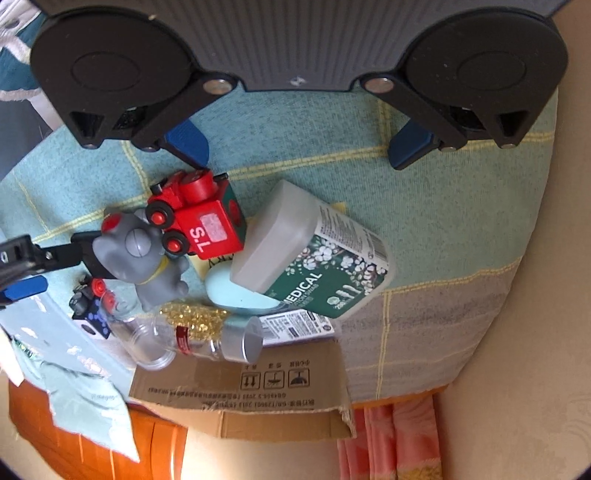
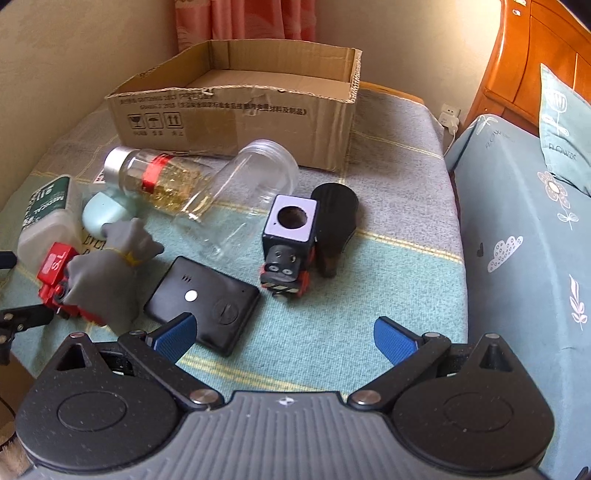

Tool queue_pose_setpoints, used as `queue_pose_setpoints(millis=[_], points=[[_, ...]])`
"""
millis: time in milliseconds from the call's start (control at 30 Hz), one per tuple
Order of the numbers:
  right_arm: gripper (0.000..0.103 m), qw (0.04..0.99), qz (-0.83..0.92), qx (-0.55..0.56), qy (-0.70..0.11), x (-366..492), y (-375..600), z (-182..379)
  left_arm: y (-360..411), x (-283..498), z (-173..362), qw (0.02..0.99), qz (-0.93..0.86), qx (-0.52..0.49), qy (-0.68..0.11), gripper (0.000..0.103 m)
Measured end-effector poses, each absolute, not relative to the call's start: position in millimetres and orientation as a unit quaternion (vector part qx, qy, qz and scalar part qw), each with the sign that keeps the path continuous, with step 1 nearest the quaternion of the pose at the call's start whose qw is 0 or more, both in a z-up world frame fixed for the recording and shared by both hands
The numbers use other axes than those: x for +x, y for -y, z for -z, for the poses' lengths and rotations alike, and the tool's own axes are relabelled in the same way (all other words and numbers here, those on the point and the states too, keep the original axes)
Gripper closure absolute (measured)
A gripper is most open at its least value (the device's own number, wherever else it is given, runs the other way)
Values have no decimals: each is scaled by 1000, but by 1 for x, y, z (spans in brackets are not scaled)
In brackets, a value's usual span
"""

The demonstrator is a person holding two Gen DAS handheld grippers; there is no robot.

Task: Organize rigid objects
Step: 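Reach the left tool to the white MEDICAL tub while the right tool approaches the black pad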

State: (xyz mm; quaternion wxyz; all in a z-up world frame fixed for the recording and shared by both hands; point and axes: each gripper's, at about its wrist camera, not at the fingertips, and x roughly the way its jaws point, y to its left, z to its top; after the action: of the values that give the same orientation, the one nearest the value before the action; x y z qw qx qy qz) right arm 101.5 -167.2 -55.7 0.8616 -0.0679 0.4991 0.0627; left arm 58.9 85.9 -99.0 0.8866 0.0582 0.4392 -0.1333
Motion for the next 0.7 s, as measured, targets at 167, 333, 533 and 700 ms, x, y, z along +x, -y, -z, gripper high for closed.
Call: queue_pose_setpoints(millis=[167,333,533,700], points=[[0,863,-77,-52,-496,109,162,56,-92,49,103,899,148,59,-407,0],[0,852,-88,-57,-513,114,145,63,-92,58,100,888,156,68,-427,1],[0,848,-73,-29,-523,120,138,65,-89,63,91,886,177,115,-413,1],[0,847,-47,1,-530,126,134,70,-92,70,87,885,189,123,-408,1]])
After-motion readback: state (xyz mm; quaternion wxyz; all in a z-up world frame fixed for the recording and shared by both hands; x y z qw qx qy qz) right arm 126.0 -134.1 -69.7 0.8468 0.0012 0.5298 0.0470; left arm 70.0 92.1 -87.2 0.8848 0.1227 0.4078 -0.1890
